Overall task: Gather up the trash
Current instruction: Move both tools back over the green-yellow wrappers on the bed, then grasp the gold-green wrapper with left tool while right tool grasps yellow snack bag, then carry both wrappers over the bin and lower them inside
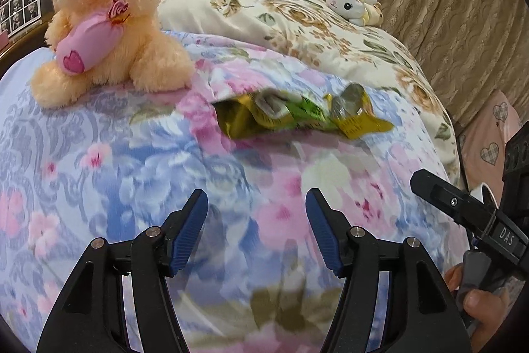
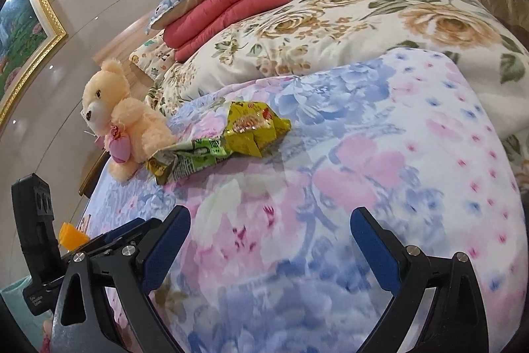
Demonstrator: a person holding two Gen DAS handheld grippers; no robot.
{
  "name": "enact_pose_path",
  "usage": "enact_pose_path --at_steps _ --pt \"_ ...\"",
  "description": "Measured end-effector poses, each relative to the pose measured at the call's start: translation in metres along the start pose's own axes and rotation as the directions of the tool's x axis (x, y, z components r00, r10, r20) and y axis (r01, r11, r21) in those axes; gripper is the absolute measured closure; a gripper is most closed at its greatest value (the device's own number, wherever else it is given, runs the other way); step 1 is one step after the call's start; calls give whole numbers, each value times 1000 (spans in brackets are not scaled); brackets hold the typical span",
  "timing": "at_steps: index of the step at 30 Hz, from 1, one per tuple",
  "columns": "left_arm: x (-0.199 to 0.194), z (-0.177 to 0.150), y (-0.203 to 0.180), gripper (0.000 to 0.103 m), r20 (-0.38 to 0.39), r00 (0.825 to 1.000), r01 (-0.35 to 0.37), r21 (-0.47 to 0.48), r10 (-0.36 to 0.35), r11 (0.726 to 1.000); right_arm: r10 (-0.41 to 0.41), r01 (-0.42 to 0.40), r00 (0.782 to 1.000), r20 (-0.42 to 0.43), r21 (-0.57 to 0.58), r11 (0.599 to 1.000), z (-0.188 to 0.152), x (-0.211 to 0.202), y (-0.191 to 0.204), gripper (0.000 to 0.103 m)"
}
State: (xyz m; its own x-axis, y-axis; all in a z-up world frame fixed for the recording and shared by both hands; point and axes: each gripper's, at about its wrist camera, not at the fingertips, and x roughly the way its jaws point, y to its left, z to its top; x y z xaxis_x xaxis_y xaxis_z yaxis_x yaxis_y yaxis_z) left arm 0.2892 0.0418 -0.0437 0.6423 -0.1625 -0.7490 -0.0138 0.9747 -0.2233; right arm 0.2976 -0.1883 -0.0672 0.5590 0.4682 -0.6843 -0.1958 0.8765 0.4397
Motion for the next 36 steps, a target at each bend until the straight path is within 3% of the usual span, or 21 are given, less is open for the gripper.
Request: enact_pose_path --at_steps 10,24,27,30,32,33,36 --pt "24 28 3 33 26 1000 -4 47 3 999 22 -22 1000 14 12 1000 26 27 4 5" --pt "42 45 -5 33 40 999 30 94 -34 995 17 -17 1000 8 35 999 48 59 1 5" --pt "43 46 -9 42 46 998 30 111 -35 993 7 -7 1000 6 33 999 48 63 1 8" --pt "42 46 -14 47 52 998 32 133 -40 991 -3 3 1000 5 19 1000 47 65 3 25" --pt "39 45 -19 49 64 997 28 154 -38 988 -5 5 1000 -5 13 1000 46 66 3 49" --pt "38 44 -21 50 68 997 26 161 -37 987 -12 12 1000 -6 10 1000 45 66 3 54" --pt "32 42 -25 52 69 997 33 172 -46 984 -16 16 1000 1 1 1000 43 61 2 56"
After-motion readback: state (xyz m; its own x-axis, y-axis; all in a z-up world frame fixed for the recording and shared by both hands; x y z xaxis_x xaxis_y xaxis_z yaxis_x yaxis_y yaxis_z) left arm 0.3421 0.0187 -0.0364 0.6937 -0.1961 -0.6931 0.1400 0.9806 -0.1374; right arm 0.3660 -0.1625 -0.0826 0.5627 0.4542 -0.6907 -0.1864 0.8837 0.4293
